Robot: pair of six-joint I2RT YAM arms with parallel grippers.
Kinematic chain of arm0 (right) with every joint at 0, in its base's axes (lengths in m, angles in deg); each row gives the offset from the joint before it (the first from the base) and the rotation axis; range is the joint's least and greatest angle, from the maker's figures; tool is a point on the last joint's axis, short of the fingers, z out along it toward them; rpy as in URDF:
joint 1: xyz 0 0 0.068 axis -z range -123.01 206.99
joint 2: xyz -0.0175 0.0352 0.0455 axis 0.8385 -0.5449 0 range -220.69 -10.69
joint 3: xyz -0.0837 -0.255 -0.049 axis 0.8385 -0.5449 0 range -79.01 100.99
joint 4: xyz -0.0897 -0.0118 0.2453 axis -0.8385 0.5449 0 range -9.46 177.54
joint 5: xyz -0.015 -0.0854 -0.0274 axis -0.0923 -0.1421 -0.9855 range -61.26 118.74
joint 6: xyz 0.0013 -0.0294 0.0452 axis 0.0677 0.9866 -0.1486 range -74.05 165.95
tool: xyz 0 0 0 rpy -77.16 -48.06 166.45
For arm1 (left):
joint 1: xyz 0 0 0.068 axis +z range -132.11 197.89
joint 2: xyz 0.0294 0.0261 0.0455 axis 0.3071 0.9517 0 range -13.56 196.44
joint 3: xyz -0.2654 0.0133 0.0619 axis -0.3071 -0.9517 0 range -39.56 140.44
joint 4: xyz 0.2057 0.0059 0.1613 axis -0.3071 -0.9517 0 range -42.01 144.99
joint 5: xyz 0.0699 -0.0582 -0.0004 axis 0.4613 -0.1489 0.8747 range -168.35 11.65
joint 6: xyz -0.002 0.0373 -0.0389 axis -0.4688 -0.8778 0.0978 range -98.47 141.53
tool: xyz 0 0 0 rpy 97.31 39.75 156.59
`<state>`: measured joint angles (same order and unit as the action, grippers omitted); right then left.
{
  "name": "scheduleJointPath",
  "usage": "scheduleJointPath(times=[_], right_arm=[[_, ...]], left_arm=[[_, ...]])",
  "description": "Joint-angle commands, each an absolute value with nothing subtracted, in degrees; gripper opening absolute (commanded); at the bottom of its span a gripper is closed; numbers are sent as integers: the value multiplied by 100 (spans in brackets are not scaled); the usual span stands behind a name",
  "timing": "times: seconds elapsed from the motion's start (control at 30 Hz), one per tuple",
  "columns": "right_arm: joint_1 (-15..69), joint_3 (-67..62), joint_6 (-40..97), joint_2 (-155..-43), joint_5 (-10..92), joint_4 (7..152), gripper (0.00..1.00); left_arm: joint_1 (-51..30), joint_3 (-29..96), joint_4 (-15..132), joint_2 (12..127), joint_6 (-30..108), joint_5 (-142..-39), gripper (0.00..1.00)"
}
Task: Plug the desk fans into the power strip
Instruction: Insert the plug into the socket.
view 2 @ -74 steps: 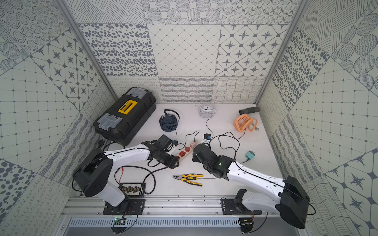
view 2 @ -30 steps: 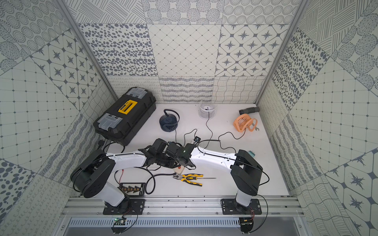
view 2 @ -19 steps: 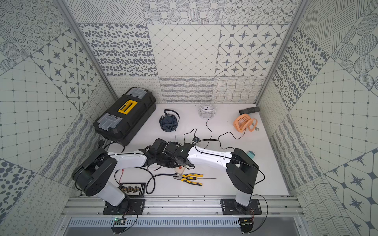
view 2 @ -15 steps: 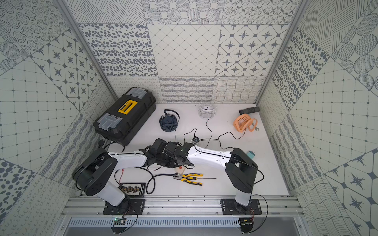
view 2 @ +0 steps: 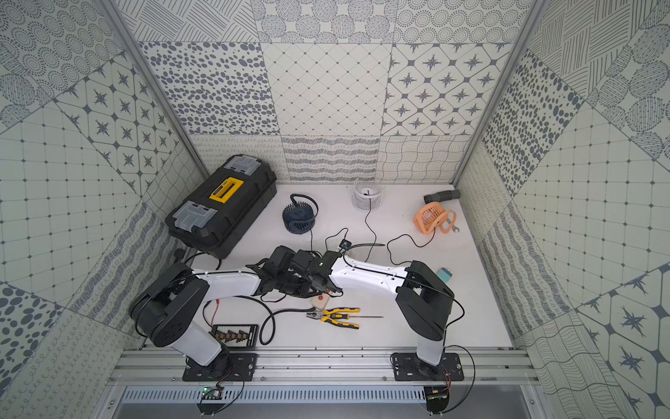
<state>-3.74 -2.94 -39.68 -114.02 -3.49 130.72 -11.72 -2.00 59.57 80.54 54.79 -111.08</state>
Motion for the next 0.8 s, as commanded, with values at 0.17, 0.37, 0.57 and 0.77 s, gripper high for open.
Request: scheduleJointPath(times=[0.17, 0.37, 0.57, 0.77], right_arm=[[-348, -328, -3915, -11604, -169, 13036, 0], [-218, -456, -3766, -11793, -43, 13037, 0], [-197, -422, -3474, -12210, 255, 13036, 0], [-394, -485, -3532, -12593, 582, 13041, 0]], left_arm=[[-1112, -256, 5762, 8127, 5492, -10850, 31], [-1075, -294, 5872, 8151, 5555, -10884, 31], [-992, -348, 6166, 8230, 5782, -11122, 31], [-930, -396, 6311, 8293, 5870, -11158, 31]])
